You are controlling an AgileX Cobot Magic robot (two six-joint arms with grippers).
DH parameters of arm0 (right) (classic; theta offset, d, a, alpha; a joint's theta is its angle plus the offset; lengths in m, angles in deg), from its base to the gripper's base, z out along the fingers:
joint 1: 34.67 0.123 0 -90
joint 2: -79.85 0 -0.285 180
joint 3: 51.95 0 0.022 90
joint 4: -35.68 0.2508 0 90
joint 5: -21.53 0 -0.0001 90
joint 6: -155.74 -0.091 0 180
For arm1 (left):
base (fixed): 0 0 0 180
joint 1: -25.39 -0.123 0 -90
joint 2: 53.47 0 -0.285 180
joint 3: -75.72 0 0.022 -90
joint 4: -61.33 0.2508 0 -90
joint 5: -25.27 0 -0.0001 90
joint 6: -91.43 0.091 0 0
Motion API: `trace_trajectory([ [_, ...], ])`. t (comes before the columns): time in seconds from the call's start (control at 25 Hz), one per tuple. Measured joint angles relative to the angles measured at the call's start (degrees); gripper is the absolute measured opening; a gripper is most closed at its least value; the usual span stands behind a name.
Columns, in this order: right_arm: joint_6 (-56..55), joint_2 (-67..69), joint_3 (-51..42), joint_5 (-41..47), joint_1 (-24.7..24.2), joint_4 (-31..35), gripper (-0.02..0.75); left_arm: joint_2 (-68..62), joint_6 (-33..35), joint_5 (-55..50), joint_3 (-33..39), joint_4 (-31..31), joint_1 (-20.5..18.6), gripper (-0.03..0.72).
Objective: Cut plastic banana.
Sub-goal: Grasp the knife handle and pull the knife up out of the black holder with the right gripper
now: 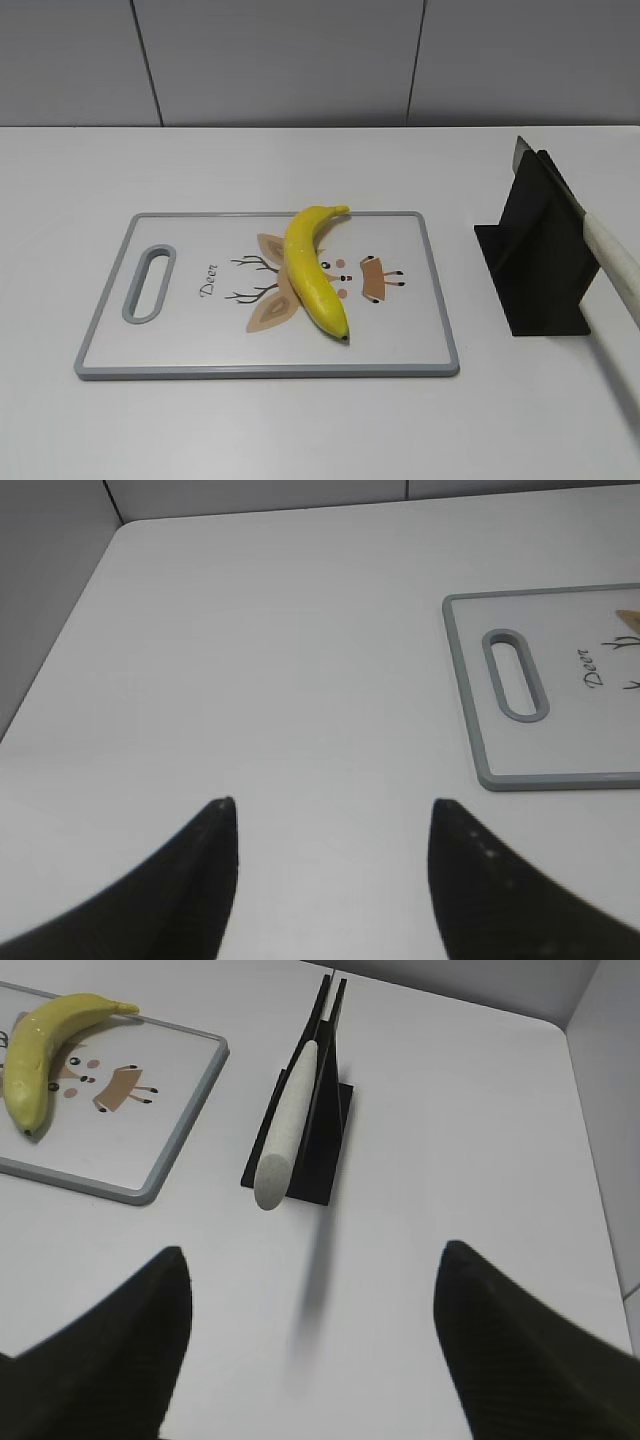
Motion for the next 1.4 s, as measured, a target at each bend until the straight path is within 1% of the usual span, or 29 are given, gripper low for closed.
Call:
trace_trajectory([
  [1.4, 0.0, 0.0, 0.0, 0.0, 0.0, 0.0, 0.586, 0.0, 0.0, 0.0, 0.0, 0.0, 0.0, 0.589],
])
